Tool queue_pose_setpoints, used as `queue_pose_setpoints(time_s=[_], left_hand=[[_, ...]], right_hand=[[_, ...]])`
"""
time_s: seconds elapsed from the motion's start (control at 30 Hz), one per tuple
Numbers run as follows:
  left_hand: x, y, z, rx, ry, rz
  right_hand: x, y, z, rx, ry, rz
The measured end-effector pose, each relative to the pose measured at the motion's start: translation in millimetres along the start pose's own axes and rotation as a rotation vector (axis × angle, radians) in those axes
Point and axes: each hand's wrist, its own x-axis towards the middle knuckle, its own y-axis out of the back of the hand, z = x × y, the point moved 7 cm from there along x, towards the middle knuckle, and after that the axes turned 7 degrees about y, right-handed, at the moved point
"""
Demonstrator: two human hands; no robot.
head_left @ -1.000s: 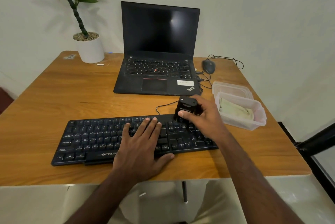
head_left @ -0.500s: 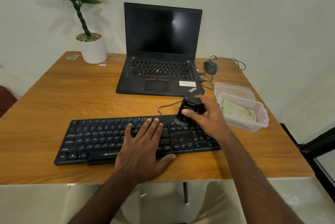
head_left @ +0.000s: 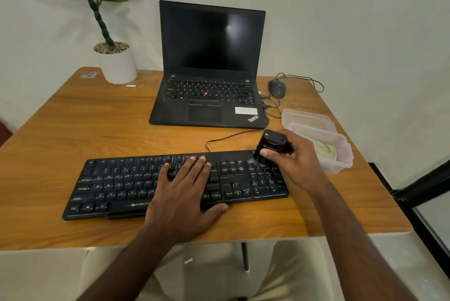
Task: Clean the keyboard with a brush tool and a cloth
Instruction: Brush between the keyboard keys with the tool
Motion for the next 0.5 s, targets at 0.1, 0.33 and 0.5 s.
queue_pose_setpoints(time_s=[0.1,0.33,0.5], left_hand=[[-0.1,-1.1,0.2,0.006,0.007,-0.003],[-0.5,-0.4,-0.1,0.016,0.009,-0.014],[-0.9,0.0,-0.3,0.016,0.017,-0.013]], right_hand=[[3.9,17.7,-6.5,-0.064,0.056,0.035],[-0.6,-14.5,-4.9,0.025,0.039,-0.013],[5.6,18.2,-5.9,-0.074,0.067,0.021]])
